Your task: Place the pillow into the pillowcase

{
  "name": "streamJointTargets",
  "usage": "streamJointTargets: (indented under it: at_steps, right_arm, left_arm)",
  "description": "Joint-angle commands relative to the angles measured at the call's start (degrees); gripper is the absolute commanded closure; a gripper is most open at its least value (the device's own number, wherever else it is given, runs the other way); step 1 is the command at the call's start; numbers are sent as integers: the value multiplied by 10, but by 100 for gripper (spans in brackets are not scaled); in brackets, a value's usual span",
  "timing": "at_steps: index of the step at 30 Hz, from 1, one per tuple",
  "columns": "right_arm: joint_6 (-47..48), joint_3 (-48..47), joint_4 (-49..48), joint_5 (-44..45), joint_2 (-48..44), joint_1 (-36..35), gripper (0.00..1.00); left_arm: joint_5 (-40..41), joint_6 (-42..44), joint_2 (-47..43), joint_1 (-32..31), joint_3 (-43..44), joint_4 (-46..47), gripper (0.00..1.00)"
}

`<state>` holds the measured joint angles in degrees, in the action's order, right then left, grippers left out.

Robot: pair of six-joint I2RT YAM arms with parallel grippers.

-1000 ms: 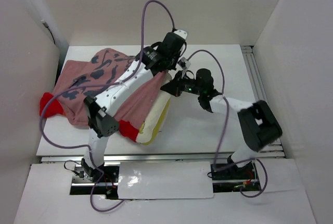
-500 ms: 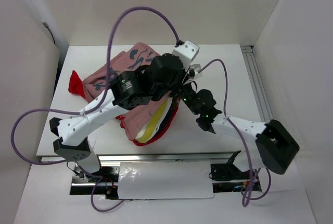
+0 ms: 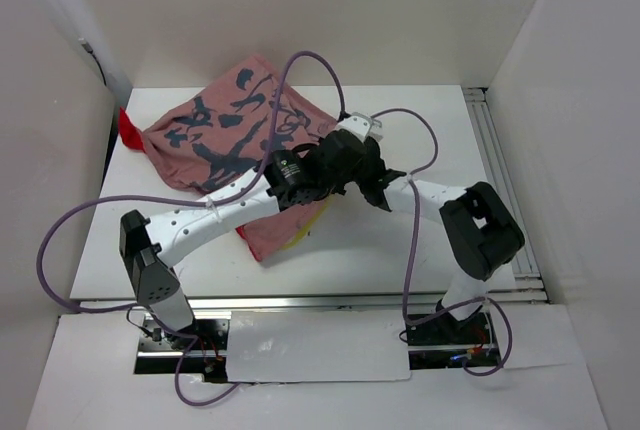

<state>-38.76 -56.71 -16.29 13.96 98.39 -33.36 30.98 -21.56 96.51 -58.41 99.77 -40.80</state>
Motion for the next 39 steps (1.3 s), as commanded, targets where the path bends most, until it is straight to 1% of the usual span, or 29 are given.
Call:
streamJointTargets:
  at_steps: [1,2,6,7,11,13,14,15,16,17,18,19,20,21,23,24,25,26,27,29,30,31,32,33,34,35,36,37,39]
  right_arm:
    - [53,41,30,-85,-31,32,5]
    - [60,55,30,-99,-49,37,0]
    - [99,122,30,-166,-143,49,0]
    - [118,131,30,-181,-177,49,0]
    - [150,154,63,-229,-247,49,0]
    - [166,174,91,-252,-274,49,0]
    - [173,183,100,-252,-302,49,0]
    - [173,192,122,-246,-317,49,0]
    - [181,214,154,-230,-343,49,0]
    - [181,215,154,-230,-354,49,0]
    - [181,221,193,-203,-366,49,0]
    - [175,234,210,-192,-390,54,0]
    - [170,243,223,-187,-402,54,0]
    - [170,251,237,-187,-413,54,0]
    - [170,276,237,-195,-444,54,0]
    - [170,285,225,-209,-451,46,0]
    - [170,296,204,-218,-451,39,0]
    - [170,296,192,-228,-457,33,0]
    - [170,302,178,-235,-457,27,0]
    - [170,302,134,-259,-441,2,2]
    - [170,302,118,-259,-415,-8,2]
    - [177,286,88,-273,-400,-28,3]
    - [178,279,73,-273,-381,-39,3]
    - [185,270,58,-273,-339,-49,3]
    - [185,260,35,-273,-316,-57,3]
    - [190,235,25,-273,-293,-69,3]
    - [190,223,15,-263,-248,-69,4]
    - [190,209,7,-263,-226,-69,4]
    - [190,166,-13,-237,-187,-59,5]
  left_arm:
    - [-153,-72,5,30,-7,22,100]
    - [-153,-80,14,42,-7,22,100]
    - [-181,-74,56,82,-2,22,100]
    - [-194,-74,65,96,-2,27,100]
    - [-211,-69,95,115,10,27,100]
    - [-217,-69,101,115,4,27,84]
    - [-217,-69,93,115,-3,27,75]
    - [-217,-69,87,115,-22,27,63]
    - [-204,-69,51,94,-51,33,55]
    - [-190,-76,51,94,-51,33,55]
    - [-182,-76,37,88,-82,33,51]
    - [-169,-92,6,77,-112,33,47]
    - [-169,-101,-10,77,-113,33,43]
    - [-169,-109,-28,71,-147,33,39]
    - [-163,-142,-81,71,-188,33,20]
    - [-154,-155,-97,71,-232,33,0]
    - [-148,-172,-113,71,-253,21,0]
    - [-132,-211,-129,71,-274,11,0]
    - [-124,-232,-145,77,-317,-1,0]
    - [-117,-273,-195,77,-361,-34,0]
    - [-111,-310,-213,82,-384,-43,0]
    - [-111,-330,-254,82,-429,-50,0]
    - [-116,-343,-276,88,-451,-50,0]
    - [-122,-357,-297,97,-472,-57,0]
    - [-127,-388,-318,103,-512,-57,0]
    - [-127,-399,-357,109,-531,-57,0]
    - [-133,-422,-373,126,-548,-57,0]
    - [-139,-428,-387,137,-577,-57,0]
    - [-145,-436,-415,166,-599,-57,0]
